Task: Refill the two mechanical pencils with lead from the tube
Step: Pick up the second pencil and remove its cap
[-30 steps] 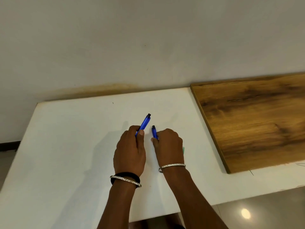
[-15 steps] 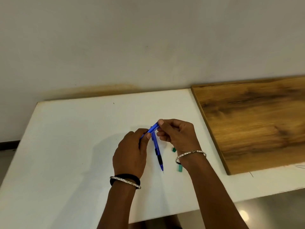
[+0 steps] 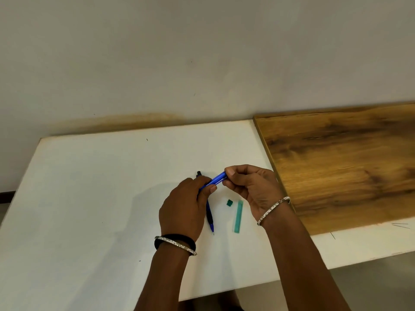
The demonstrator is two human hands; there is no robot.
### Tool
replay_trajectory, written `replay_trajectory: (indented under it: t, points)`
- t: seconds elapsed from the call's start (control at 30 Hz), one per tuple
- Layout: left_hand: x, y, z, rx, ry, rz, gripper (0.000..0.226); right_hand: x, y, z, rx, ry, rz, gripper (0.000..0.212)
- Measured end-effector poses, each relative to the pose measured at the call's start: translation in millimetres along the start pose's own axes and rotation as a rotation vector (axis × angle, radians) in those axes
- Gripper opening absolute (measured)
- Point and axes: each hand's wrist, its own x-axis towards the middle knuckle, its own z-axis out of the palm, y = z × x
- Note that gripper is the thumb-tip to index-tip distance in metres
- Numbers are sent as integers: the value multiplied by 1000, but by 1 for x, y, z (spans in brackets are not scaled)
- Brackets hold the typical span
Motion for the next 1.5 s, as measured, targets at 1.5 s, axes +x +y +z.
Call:
replay_trajectory:
  t: [1.5]
  points:
    - [3, -1, 5, -3, -24, -58, 32, 12, -2, -35, -64, 100, -189, 11]
